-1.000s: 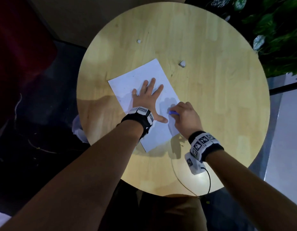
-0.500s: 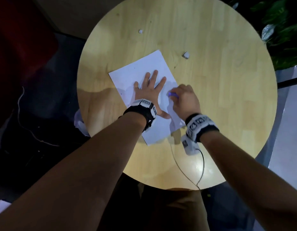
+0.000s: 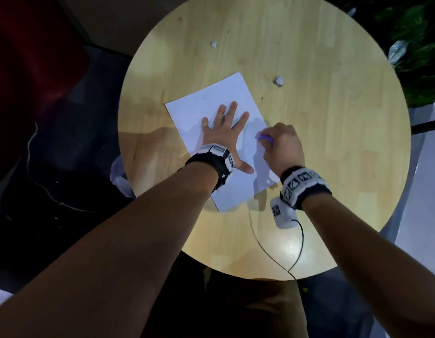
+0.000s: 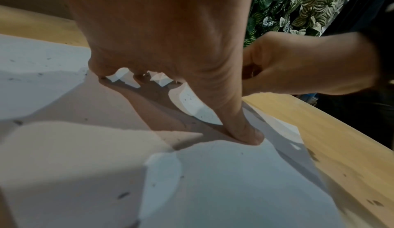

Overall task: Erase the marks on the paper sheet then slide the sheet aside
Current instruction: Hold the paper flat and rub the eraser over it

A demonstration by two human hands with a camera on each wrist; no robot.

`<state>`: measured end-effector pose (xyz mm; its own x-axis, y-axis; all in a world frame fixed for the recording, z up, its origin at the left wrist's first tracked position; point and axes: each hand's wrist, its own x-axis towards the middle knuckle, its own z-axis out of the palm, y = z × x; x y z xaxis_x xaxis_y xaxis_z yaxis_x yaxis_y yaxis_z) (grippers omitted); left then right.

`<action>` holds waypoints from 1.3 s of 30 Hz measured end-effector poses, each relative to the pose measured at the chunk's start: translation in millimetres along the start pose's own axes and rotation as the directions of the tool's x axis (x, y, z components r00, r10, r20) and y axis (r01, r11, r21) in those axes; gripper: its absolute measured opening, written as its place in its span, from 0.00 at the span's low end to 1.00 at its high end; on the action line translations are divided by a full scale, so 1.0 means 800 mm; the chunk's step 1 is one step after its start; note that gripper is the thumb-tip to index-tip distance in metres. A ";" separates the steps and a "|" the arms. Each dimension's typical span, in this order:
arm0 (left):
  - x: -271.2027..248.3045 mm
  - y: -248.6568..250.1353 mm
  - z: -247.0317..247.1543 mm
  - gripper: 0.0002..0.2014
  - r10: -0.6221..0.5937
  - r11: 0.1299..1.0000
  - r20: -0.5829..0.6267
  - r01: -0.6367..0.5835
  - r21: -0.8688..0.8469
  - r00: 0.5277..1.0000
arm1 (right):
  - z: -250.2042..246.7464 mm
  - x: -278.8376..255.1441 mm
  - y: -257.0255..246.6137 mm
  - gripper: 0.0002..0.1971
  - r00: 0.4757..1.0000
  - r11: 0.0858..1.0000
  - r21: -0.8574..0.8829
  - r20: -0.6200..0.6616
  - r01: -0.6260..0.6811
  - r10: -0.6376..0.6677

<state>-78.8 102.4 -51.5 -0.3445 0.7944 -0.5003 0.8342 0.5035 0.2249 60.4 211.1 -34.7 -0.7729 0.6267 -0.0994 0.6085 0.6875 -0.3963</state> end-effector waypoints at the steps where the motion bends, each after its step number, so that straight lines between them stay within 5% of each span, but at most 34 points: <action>1: 0.000 0.000 0.000 0.76 0.003 1.000 0.004 -0.003 -0.001 1.000 | 0.001 0.005 0.002 0.09 1.000 1.000 0.015 0.001 -0.018 0.018; 7: 0.001 0.001 0.002 0.76 0.002 1.000 -0.005 -0.002 -0.010 1.000 | 0.008 -0.075 -0.011 0.07 0.996 0.993 0.110 0.069 0.047 -0.055; 14: -0.004 0.002 -0.001 0.75 0.004 1.000 -0.015 -0.004 0.015 1.000 | 0.018 0.004 -0.010 0.08 0.996 0.987 0.147 -0.036 -0.072 0.078; 19: -0.009 -0.004 0.004 0.74 0.007 1.000 0.006 -0.007 -0.013 1.000 | 0.015 -0.047 -0.011 0.08 1.000 0.995 0.103 0.023 0.011 -0.013; 26: -0.015 -0.056 -0.005 0.60 0.190 0.974 -0.048 -0.195 -0.112 0.981 | -0.003 0.020 0.005 0.09 0.994 0.997 0.011 0.072 0.081 -0.081; 33: -0.017 -0.056 0.001 0.63 0.047 0.991 -0.046 -0.052 -0.123 0.998 | 0.010 0.031 -0.022 0.09 1.000 1.000 0.004 -0.004 0.018 -0.018; 39: -0.019 -0.047 0.010 0.56 0.004 0.992 -0.083 -0.014 -0.125 0.997 | 0.011 -0.024 -0.030 0.08 0.980 0.984 -0.029 0.092 0.178 -0.174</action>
<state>-101.5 68.7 -59.1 -0.3761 0.8215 -0.4285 0.7786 0.5309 0.3346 59.2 179.3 -31.3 -0.8804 0.4609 -0.1121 0.4664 0.7983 -0.3811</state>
